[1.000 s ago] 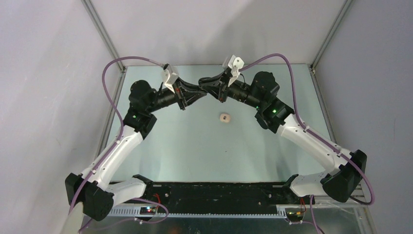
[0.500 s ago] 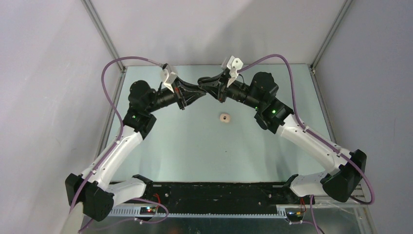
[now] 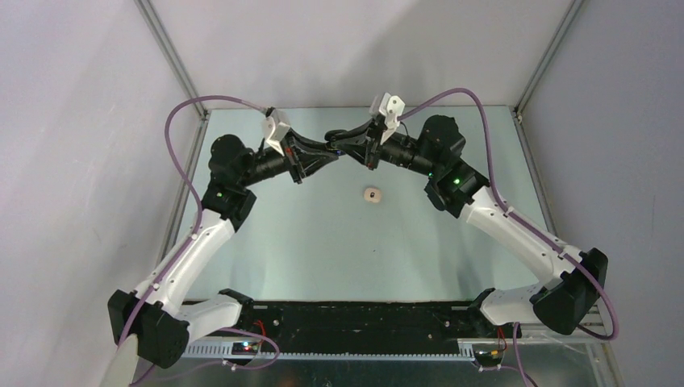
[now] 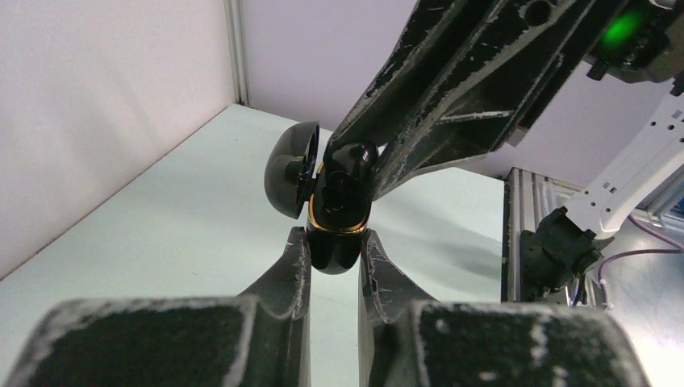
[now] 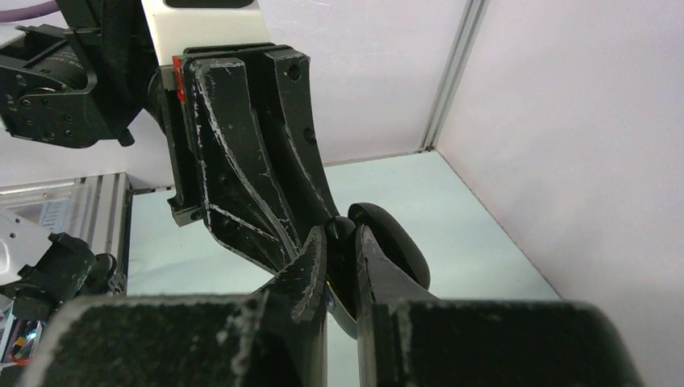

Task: Insert the wireless bluetooth earbuds into the charging case
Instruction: Place the earbud in the charging case.

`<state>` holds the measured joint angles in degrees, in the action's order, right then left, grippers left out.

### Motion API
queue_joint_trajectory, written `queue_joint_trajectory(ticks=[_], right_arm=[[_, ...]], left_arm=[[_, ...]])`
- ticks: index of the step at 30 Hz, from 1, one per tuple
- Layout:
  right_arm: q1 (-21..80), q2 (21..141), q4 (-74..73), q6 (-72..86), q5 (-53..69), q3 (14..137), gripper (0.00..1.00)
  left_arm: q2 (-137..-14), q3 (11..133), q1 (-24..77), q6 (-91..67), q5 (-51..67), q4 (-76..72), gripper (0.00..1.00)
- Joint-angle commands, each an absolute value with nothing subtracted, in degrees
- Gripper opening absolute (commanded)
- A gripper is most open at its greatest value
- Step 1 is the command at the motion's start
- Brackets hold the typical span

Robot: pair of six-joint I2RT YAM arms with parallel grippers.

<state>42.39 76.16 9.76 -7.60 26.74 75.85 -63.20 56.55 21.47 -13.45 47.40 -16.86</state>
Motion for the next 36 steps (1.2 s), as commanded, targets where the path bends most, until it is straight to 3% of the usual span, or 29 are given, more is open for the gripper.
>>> queue_joint_trajectory(ticks=[1,19,26,36], right_arm=[[40.8,75.8,11.3,-6.4,32.2,76.1,0.00],[36.5,81.4,32.7,15.2,51.5,77.1,0.00],[38.0,81.8,38.4,13.2,52.6,76.7,0.00],[36.6,79.7,32.4,4.7,54.4,76.7,0.00]], left_arm=[[-61.4,57.3,21.3,-10.9,51.7,-21.5,0.00],[-58.9,55.1,21.3,-10.7,57.2,-22.1,0.00],[-59.2,55.5,21.1,-15.0,57.5,-25.3,0.00],[-61.9,56.3,19.2,-17.5,57.3,-27.8,0.00]])
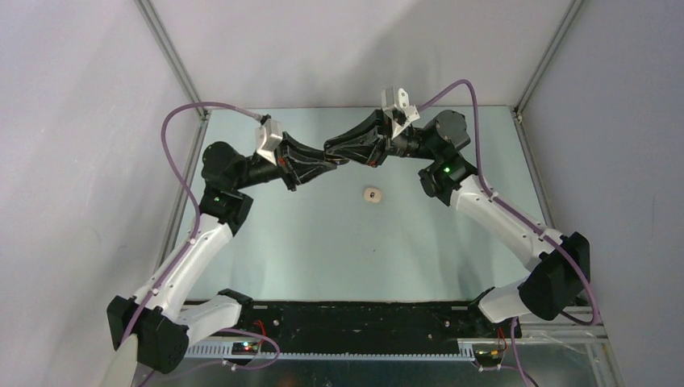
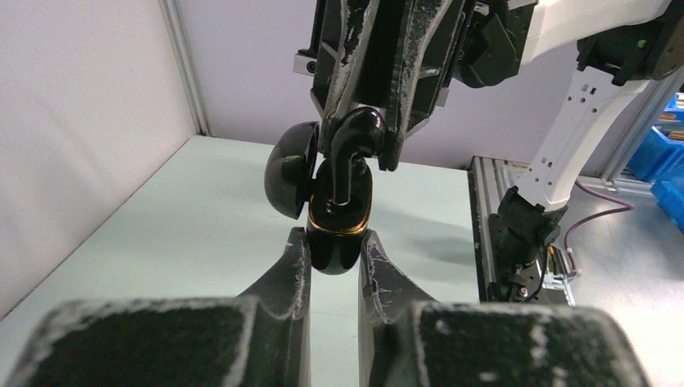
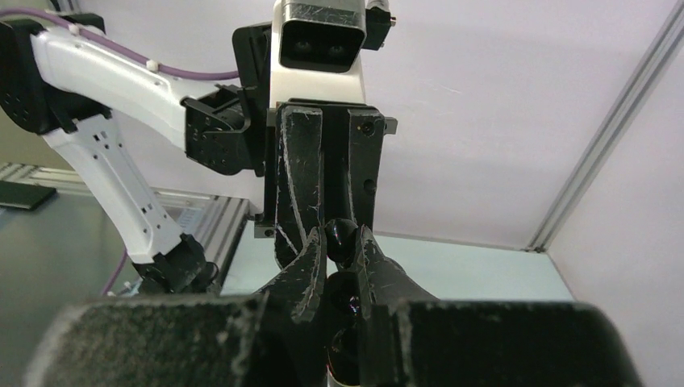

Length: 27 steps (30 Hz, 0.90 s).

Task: Insert the wireless bluetooth earbuds into the charging case
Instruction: Place the earbud in the charging case.

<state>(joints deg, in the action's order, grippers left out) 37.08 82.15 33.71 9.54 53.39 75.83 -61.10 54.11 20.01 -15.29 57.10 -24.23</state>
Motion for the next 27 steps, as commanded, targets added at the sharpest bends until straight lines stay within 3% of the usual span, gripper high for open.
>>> queue_joint_trajectory(ticks=[1,27], right_arm=[[36.5,79.5,31.3,4.1,54.4,76.7,0.00],[37.7,80.8,26.4,-1.8,51.7,76.8,0.00]], left_arm=[[-61.9,56.3,19.1,-17.7,57.2,-28.3,0.00],[-62.0,56.6,18.9,-18.0,58.2,-29.3,0.00]])
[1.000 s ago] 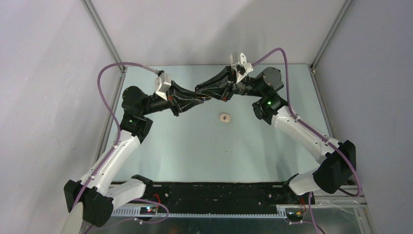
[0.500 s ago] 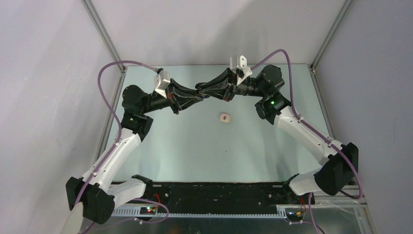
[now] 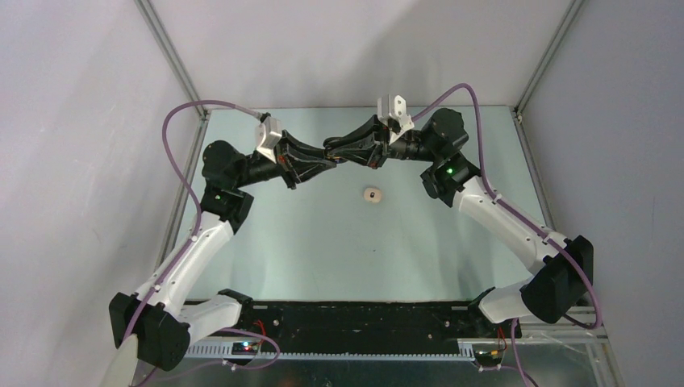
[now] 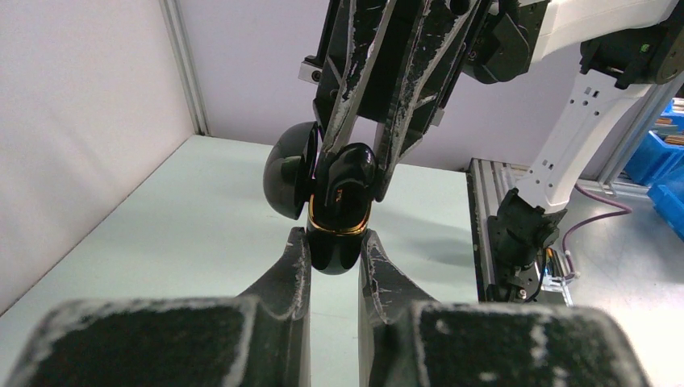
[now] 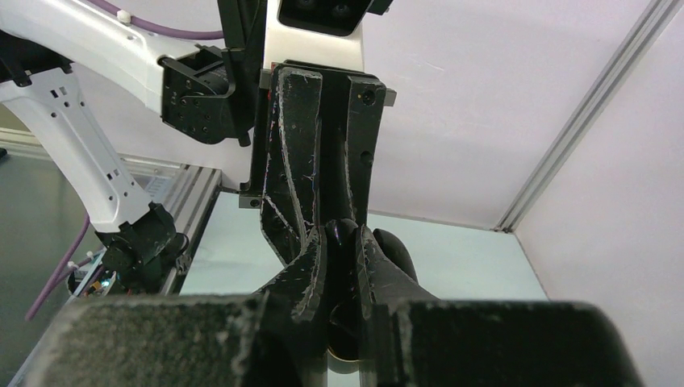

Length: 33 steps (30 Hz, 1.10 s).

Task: Insert the wireless bluetooth earbuds into the charging case
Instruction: Place the earbud in the charging case.

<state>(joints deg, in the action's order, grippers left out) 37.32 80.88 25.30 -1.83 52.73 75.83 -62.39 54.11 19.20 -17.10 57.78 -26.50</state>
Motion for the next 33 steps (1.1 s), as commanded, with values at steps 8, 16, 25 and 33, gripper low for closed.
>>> queue_joint_trajectory(ticks=[8,16,25,33], right_arm=[[37.9,80.1,20.5,-4.6,49.1,76.8,0.01],[38.2,79.1,18.1,-6.3,47.2,76.7,0.14],[38.3,78.7,18.1,-4.6,46.5,77.0,0.32],[37.4,79.1,17.3,-3.1,46.9,78.4,0.35]], left_arm=[[-61.7,56.9,18.4,-18.0,57.3,-29.4,0.00],[-61.4,56.4,18.1,-17.6,57.2,-29.6,0.00],[-60.7,55.0,18.1,-17.0,57.2,-29.7,0.00],[-60.4,54.6,17.9,-17.1,57.4,-29.7,0.00]])
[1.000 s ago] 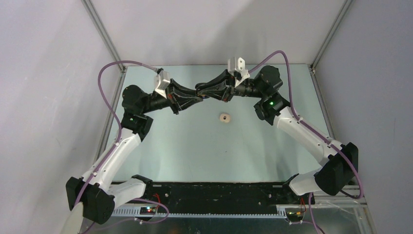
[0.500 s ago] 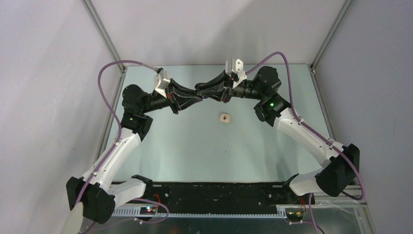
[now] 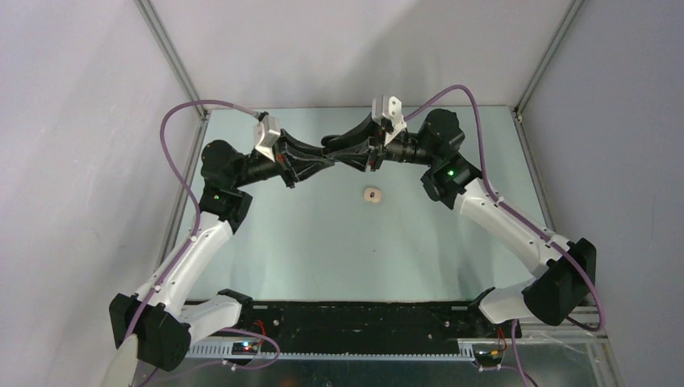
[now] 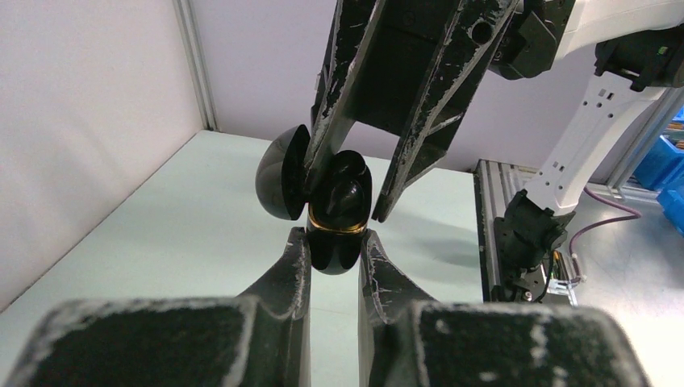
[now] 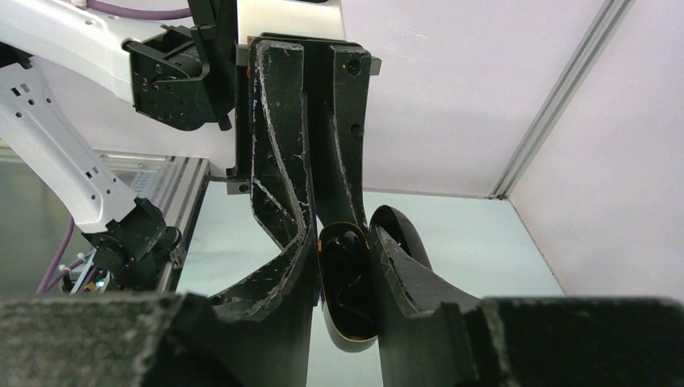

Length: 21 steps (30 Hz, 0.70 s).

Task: Insert the wireless bluetooth earbuds into the charging case
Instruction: Place the earbud in the charging case, then close the charging case.

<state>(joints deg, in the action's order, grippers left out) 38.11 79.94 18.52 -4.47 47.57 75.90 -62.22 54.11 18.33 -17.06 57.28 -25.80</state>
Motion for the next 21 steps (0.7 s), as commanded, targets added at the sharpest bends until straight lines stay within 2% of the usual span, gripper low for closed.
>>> queue_joint_trajectory(ticks=[1,5,10,14,18,21], right_arm=[[37.3,79.1,17.9,-2.7,47.2,78.7,0.37],[36.8,79.7,20.1,0.7,49.1,81.6,0.49],[36.5,81.7,18.0,3.4,52.5,89.6,0.54],[35.0,81.7,13.9,4.3,53.6,92.3,0.63],[31.7,81.9,2.9,2.8,57.5,93.9,0.74],[29.5,82.1,-6.4,-3.9,59.5,93.8,0.76]], left_arm=[[-60.4,54.5,17.8,-17.1,57.5,-29.8,0.00],[-60.9,54.5,17.8,-17.0,57.1,-29.7,0.00],[-62.4,54.3,17.8,-17.3,56.7,-29.7,0.00],[-63.0,54.4,17.9,-18.2,56.1,-29.7,0.00],[-62.8,53.2,17.9,-18.7,56.2,-29.7,0.00],[-62.8,52.4,17.9,-17.8,55.5,-29.6,0.00]])
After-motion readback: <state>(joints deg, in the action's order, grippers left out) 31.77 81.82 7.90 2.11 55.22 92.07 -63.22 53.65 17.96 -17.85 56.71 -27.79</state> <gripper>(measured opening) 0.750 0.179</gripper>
